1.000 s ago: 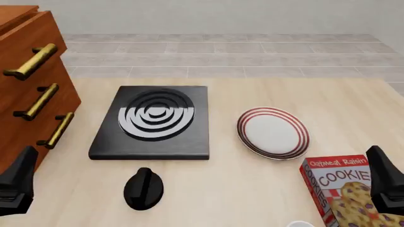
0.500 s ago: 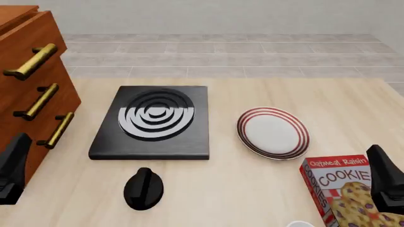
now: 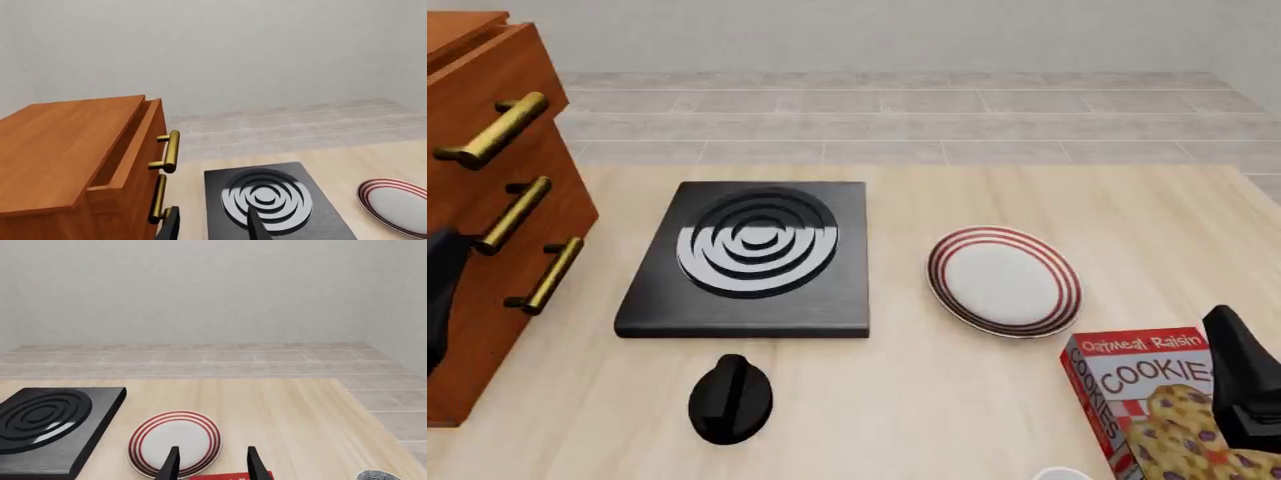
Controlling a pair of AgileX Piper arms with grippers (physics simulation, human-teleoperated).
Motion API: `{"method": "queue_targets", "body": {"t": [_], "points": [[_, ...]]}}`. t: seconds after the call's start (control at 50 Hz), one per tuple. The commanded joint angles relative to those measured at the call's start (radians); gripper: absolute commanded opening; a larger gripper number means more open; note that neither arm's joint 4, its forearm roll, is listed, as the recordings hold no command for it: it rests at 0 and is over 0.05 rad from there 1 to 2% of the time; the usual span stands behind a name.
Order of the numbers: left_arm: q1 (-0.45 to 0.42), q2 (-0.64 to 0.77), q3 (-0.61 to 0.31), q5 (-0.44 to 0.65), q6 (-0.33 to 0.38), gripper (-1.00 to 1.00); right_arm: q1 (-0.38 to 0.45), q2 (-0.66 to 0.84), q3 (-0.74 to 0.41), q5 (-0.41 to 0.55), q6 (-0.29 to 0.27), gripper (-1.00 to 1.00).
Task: Pick the akita bowl in the top layer of the wooden cabinet and place it on the plate.
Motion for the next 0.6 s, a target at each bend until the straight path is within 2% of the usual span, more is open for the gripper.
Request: {"method": "queue_targets", "body": {"t": [0.02, 0.12, 0.6], "points": [[-0.03, 0.045, -0.091, 0.031, 0.023, 1.0, 0.002, 0.002, 0.001, -0.002, 0.0, 1.0], [-0.042, 0.058, -0.139, 0.057, 0.055, 1.0, 0.001, 0.0, 0.001, 0.0, 0.001, 1.0], [-0.077, 0.223, -0.322, 0.164, 0.089, 1.0, -0.002, -0.011, 0.002, 0.004, 0.006, 1.0]]}}
